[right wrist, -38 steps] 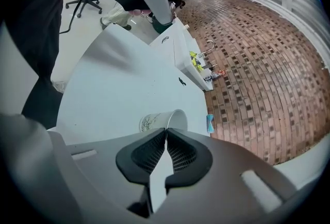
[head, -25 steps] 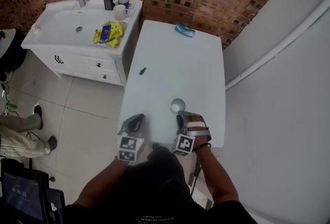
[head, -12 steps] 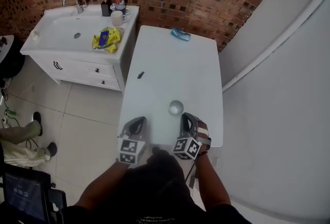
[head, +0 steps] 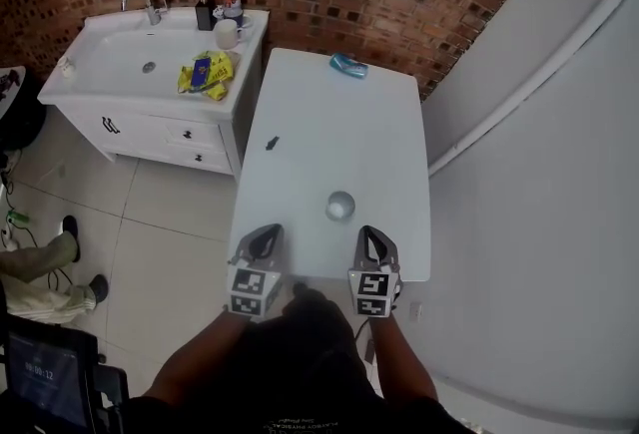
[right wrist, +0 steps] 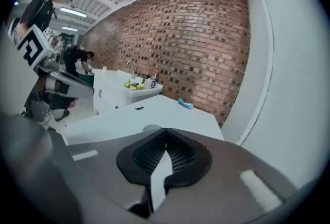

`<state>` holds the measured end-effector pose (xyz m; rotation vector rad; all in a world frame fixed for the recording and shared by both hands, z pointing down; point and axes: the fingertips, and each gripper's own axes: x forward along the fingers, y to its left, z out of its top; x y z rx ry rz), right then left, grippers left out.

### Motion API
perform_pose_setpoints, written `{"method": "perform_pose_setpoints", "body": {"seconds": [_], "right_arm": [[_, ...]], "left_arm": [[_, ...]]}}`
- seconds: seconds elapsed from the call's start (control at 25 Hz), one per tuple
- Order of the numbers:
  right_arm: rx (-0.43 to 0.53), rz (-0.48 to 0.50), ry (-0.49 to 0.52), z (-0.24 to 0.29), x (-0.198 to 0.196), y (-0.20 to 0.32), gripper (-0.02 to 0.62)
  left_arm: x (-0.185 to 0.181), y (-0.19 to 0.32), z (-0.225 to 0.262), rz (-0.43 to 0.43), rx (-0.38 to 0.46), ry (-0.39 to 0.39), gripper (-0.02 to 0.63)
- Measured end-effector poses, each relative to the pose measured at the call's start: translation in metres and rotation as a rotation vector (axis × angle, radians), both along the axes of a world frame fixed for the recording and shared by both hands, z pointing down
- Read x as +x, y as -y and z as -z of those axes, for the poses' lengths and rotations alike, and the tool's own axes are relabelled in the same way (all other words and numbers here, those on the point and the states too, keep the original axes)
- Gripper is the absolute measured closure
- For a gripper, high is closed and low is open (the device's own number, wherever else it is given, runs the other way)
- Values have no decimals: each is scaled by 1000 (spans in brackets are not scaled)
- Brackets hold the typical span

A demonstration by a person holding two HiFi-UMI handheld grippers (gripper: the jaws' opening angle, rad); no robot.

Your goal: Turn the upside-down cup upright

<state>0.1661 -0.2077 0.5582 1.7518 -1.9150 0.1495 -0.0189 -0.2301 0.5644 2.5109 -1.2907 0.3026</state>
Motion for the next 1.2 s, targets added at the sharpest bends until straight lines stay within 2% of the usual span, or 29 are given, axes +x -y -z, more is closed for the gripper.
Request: {"method": "perform_pose_setpoints", "body": {"seconds": [0.08, 0.2, 0.44, 0.52, 0.72, 0.88, 1.0, 1.16, 1.2], "right_arm": [[27, -41, 66, 3, 3, -5, 581], [18, -90, 134, 0, 6, -14, 583], [22, -126, 325, -9, -4, -22, 583], [21, -123, 344, -9, -11, -26, 583], [22, -91, 295, -5, -26, -35, 583], [31, -60, 277, 2, -37, -50, 583], [54, -6, 171, 13, -54, -70, 583], [93, 106, -93, 25, -80, -100, 583], [90, 116, -97, 24, -83, -108, 583]], "left_arm": [[1, -1, 2, -4, 6, 1, 609], [2, -6, 4, -9, 14, 2, 609], [0, -10, 8, -11, 20, 3, 609], [-5, -8, 10, -3, 20, 2, 609], [-11, -13, 16, 1, 26, 4, 609], [-9, -34, 19, -35, 37, 17, 609], [-14, -55, 18, -53, 31, 24, 609], [-13, -80, 19, -101, 36, 47, 609], [-12, -87, 17, -104, 33, 48, 609]]}}
